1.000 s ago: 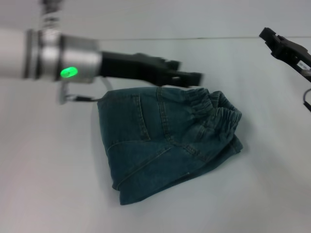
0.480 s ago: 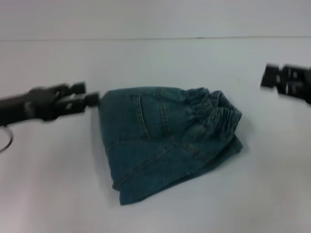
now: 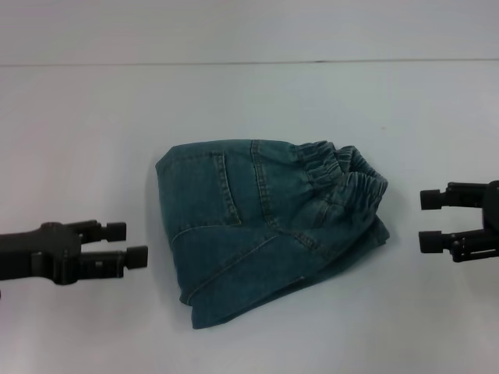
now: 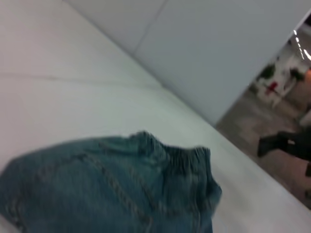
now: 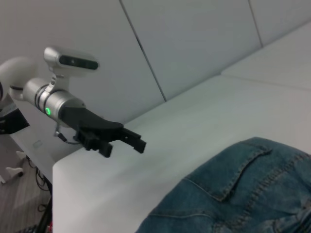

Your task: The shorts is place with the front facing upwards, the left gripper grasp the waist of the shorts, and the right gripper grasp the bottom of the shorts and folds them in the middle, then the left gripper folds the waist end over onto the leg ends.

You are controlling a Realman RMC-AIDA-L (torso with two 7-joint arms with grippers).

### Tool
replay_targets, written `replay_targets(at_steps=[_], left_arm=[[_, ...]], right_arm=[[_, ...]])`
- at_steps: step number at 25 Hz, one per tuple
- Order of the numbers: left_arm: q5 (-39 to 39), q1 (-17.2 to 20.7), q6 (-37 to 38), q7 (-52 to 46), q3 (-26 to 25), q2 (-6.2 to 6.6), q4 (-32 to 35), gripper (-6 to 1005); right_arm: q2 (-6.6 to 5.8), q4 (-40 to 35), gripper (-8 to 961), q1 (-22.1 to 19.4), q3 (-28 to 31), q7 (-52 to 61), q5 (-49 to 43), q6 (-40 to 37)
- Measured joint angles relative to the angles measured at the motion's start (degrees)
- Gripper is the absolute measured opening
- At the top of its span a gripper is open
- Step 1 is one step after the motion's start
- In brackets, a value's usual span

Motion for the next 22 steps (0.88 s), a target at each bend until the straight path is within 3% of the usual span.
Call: replay_targets(at_steps=[3,12,22], left_arm=[[0.87,-0.11,0.39,-0.01,0.06,0.02,0.09,886],[1.23,-0.46,0.98,-0.34,-0.27,0.18,0.88,886],[1.29,-1.21,0.99,-0.84,-0.02,0.29,0.75,886]], right_arm=[[0.09,-0.2,888,-0.03,-0.63,0.47,-0.05,1.05],[0.33,0.2,930,-0.52,-5.81,2.13,-0.17,7.85],[0.78,0.12,930,-0.4,-6.16,2.16,-0.01,9.5]])
